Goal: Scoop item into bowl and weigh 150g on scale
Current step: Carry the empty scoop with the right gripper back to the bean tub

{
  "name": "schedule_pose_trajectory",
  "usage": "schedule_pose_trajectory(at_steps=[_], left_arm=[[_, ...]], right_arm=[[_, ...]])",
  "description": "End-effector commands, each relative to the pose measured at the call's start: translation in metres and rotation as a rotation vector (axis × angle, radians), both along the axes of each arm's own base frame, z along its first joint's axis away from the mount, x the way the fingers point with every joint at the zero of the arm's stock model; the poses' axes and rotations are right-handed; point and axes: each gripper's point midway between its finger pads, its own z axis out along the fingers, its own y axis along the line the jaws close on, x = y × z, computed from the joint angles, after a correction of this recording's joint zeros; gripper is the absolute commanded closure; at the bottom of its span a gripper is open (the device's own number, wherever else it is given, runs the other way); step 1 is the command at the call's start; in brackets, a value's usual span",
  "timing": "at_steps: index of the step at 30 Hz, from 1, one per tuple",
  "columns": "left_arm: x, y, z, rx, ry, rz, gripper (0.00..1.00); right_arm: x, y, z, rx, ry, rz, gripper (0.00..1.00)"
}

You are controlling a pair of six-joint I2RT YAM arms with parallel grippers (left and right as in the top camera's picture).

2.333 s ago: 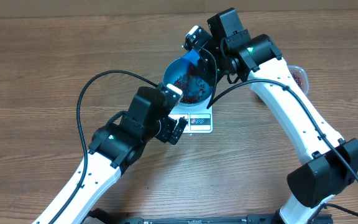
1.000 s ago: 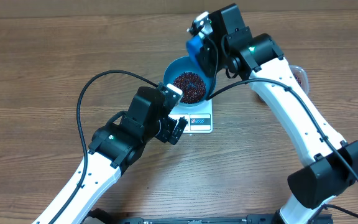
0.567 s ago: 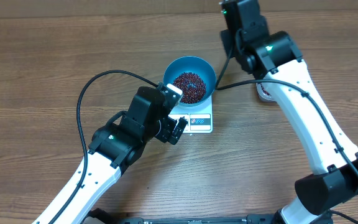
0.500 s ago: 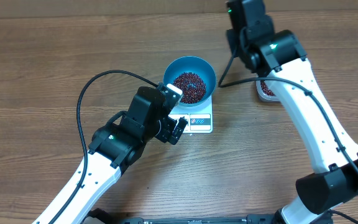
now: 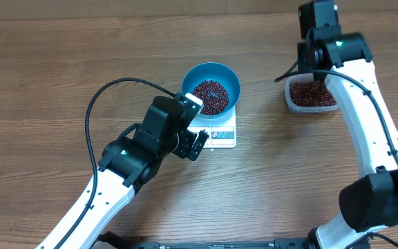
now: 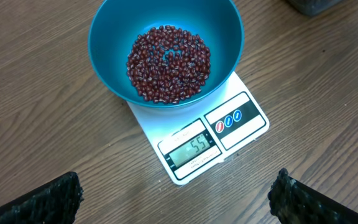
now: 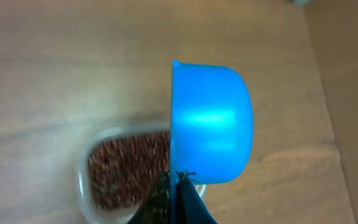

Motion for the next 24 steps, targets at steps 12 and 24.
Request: schedule_pose_trajectory(at_steps=[12,24], left_arm=[[0.0,-0.001,-0.002,-0.015,0.014,0.004,0.0],[0.0,-0.001,-0.002,-0.015,0.014,0.004,0.01]], right_arm=[[-0.029,-0.005,-0.074,-0.019,0.154,-0.013,0.96],[-0.03,-0.026,-0.086,-0.156,0.129,-0.05,0.96]])
